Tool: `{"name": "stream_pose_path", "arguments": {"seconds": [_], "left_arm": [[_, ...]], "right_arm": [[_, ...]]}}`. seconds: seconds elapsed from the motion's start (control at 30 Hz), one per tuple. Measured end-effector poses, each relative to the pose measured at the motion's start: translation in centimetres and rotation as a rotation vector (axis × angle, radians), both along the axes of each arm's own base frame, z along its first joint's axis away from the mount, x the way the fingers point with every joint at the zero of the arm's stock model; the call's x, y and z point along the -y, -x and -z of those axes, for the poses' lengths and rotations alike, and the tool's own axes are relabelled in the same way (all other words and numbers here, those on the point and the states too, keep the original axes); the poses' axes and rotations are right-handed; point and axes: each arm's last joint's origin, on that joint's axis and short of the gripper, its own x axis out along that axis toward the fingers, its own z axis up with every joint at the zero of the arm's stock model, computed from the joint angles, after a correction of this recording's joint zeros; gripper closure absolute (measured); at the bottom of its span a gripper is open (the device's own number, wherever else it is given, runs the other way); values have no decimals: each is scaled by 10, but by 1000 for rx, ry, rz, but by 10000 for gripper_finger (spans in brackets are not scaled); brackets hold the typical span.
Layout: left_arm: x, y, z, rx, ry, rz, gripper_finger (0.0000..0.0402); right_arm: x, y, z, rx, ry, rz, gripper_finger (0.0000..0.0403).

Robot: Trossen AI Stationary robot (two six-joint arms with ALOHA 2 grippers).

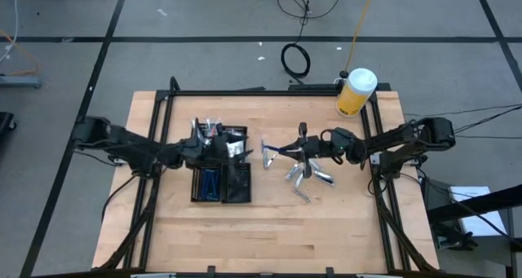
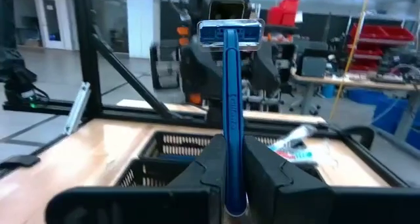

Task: Pick & Place Travel size toiletries
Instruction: Put the blue razor into the bottom left black bin

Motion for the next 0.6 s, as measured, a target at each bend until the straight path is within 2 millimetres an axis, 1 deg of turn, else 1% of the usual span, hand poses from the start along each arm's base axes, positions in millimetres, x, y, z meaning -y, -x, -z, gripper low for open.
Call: {"name": "stream_pose_path", "arguments": {"seconds": [0.1,0.23,0.33,0.47,0.6], "left_arm": [[2,-10,6,61,-72,51,176],[3,-18,13,144,-63,73,176],[3,-27,15,143,-54,99,176],[3,-47,11,154,-47,161,176],[4,-67,6,168,-75,167,176]], "right_arm": [[-3,0,0,2,17,-10,381],[-3,0,-1,7,16,-8,381],[-3,0,-1,11,15,-9,380],[-3,0,-1,11,15,-9,380],[-3,0,-1,10,15,-9,381]]}}
